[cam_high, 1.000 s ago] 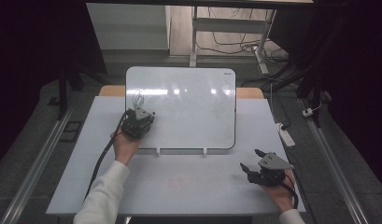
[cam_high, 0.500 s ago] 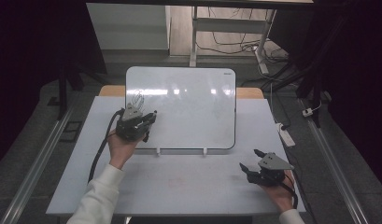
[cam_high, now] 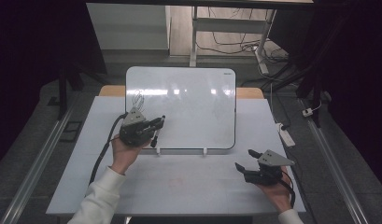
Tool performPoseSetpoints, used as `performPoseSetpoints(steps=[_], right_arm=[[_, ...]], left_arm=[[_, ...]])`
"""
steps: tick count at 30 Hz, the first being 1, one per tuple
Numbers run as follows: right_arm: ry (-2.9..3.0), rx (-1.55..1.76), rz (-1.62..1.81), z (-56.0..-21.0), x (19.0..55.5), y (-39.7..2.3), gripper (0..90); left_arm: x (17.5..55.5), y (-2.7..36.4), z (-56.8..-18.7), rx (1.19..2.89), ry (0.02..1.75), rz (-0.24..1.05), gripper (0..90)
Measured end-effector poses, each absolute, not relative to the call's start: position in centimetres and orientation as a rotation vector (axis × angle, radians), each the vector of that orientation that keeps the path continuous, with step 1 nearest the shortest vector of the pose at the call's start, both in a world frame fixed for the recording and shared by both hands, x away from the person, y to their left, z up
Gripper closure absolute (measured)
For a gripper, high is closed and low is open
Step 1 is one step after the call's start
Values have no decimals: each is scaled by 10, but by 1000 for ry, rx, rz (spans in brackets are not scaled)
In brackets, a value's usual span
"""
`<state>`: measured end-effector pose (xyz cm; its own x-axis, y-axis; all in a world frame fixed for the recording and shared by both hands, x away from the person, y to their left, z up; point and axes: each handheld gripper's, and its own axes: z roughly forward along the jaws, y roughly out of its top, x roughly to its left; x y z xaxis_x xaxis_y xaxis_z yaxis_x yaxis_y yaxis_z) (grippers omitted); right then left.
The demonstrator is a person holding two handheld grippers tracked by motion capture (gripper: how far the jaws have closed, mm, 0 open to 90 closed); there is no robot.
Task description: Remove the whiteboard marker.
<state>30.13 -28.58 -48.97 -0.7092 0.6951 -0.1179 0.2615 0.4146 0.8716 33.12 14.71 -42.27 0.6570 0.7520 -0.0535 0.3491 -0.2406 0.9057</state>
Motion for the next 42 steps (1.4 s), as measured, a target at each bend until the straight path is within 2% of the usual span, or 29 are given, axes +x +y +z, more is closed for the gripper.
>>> performPoseSetpoints(steps=[8,27,37,41,42], right_arm=[[2246,814,1305,-482,303,-266,281],[2394,738,1429,-475,313,-188,323],[2504,752,1481,-474,317,-152,408],[2536,772,1490,-476,320,-141,463],[2549,792,1496,-476,322,-136,499]], left_arm=[[326,130,-426,1846,821,434,816],[315,87,-443,1848,733,342,816],[308,73,-446,1854,691,332,816],[306,69,-447,1864,675,336,816],[305,68,-448,1870,672,337,816]])
